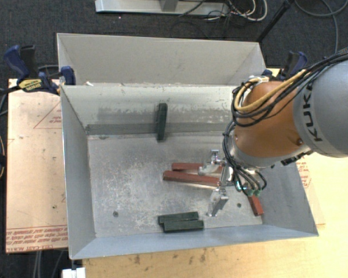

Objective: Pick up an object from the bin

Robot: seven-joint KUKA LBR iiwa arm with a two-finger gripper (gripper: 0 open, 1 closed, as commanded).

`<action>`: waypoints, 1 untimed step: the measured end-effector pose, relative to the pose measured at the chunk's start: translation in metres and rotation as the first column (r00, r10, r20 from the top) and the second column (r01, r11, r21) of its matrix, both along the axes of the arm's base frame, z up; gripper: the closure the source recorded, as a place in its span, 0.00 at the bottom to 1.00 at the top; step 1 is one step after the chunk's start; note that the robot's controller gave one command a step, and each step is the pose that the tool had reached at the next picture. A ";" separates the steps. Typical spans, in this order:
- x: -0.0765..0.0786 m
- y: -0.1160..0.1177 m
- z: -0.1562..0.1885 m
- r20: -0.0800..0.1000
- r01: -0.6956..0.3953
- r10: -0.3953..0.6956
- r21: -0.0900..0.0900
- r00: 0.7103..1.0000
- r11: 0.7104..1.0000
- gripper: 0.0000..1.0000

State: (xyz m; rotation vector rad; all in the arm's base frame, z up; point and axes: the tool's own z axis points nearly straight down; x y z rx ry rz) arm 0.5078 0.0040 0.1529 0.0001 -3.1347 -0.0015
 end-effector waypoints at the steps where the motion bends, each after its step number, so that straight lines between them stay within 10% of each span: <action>1: 0.002 0.000 0.003 0.007 0.000 0.000 0.000 1.000 1.000 0.00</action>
Offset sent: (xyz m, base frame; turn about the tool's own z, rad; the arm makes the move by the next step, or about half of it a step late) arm 0.0567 -0.0212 -0.0706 0.1039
